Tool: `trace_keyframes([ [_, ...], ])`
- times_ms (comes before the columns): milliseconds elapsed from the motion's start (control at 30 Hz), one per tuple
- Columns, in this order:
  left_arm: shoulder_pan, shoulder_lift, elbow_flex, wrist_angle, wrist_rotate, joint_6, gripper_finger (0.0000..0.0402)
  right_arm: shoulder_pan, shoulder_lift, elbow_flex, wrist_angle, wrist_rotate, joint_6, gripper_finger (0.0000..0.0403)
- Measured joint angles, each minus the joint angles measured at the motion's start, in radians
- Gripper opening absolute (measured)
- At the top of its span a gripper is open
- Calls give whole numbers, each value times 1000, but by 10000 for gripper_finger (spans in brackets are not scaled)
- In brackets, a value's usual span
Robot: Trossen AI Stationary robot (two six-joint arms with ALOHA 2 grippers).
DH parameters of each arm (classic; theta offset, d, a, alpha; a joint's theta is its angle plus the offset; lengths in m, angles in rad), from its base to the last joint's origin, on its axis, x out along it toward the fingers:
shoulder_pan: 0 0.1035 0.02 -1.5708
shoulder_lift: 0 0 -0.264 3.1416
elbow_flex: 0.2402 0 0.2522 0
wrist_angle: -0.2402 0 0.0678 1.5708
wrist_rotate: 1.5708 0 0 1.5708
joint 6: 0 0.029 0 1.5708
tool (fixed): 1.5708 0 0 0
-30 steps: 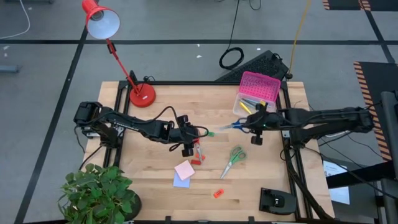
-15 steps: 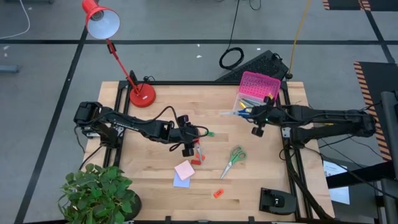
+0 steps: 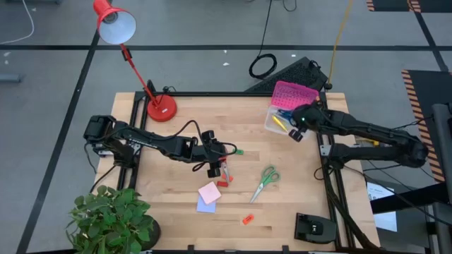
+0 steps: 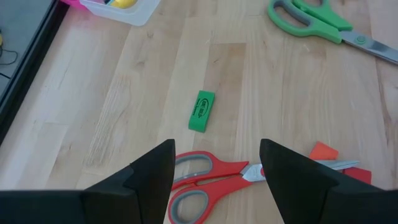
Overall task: Pack school essentials
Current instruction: Put the blue scissors into the supply box
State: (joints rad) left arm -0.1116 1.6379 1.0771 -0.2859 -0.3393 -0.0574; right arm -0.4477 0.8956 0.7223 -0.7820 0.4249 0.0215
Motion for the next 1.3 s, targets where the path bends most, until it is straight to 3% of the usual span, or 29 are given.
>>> trace_keyframes([
  [200, 0, 0, 0, 1, 0, -2, 239, -40, 2, 0, -5, 50, 18, 82],
  [1067, 0, 0, 0, 3, 0, -22, 239, -51, 67, 0, -27, 73, 49, 82],
  [1300, 0, 0, 0, 3, 1, -5, 239, -27, 66, 44, -127, 46, 139, 82],
])
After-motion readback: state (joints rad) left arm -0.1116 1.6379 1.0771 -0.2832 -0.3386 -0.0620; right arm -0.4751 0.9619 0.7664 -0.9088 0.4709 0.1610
